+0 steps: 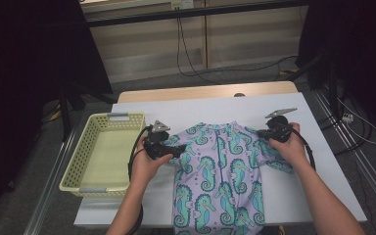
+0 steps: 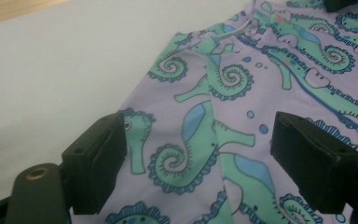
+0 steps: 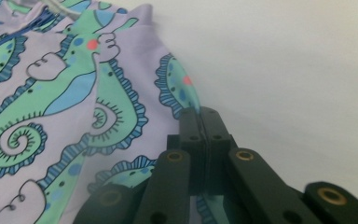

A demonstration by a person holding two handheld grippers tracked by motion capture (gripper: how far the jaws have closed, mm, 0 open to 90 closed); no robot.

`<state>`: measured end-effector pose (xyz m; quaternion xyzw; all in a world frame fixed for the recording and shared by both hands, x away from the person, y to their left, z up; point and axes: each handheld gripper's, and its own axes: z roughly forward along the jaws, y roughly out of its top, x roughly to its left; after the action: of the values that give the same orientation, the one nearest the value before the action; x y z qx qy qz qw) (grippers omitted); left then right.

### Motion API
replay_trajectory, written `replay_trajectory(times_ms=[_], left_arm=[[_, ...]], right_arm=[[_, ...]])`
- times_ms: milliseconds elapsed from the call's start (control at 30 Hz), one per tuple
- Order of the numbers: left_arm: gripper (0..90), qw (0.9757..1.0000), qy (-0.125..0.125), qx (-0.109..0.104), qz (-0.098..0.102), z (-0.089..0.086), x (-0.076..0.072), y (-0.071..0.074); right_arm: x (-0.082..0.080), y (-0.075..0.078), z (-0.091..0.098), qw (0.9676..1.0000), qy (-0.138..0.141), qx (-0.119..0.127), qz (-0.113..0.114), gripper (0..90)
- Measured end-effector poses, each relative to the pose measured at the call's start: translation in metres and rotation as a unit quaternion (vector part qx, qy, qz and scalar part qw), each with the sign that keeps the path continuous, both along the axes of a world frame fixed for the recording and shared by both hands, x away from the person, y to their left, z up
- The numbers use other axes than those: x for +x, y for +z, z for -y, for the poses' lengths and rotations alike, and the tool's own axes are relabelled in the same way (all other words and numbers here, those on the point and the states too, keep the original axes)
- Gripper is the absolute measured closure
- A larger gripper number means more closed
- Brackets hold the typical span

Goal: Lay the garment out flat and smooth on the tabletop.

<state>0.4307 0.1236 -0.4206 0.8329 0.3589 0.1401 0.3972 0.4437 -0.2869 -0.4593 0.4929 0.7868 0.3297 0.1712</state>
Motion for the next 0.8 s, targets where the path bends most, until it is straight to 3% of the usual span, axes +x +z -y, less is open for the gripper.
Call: replay_trajectory(times_ms=[167,333,433,567,667,700,733,800], left_arm=[[18.8,1.0000,0.003,0.004,-0.004,-0.003,0.001,-0.003],[19.3,0.9998,0.018,0.000,0.007,-0.008,0.002,-0.004],[30.6,0.9994,0.023,-0.020,0.017,-0.009,0.005,-0.003],[34.1,0.9992,0.021,-0.015,0.031,-0.001,0.013,-0.001],[41.1,0.9995,0.001,-0.010,0.030,0.008,0.022,-0.007],[46.2,0.9996,-0.004,-0.010,0.027,0.012,0.024,-0.010],[50.8,0.9997,-0.008,0.004,0.025,0.015,0.026,-0.013],[54.2,0.9999,-0.005,0.011,0.011,0.018,0.027,-0.021]], right_arm=[[0.006,0.000,0.014,0.9999,-0.015,0.004,-0.005,90.0],[0.010,0.002,0.029,0.9993,-0.037,-0.004,-0.007,90.0],[0.010,0.003,0.035,0.9987,-0.050,-0.006,-0.009,89.0],[0.005,0.003,0.033,0.9984,-0.053,-0.019,-0.005,67.1],[-0.003,0.009,0.031,0.9978,-0.063,-0.021,0.007,59.3],[-0.007,0.011,0.032,0.9974,-0.069,-0.015,0.013,58.2],[-0.012,0.012,0.032,0.9971,-0.074,-0.005,0.018,56.8],[-0.021,0.013,0.031,0.9970,-0.074,0.005,0.022,53.3]])
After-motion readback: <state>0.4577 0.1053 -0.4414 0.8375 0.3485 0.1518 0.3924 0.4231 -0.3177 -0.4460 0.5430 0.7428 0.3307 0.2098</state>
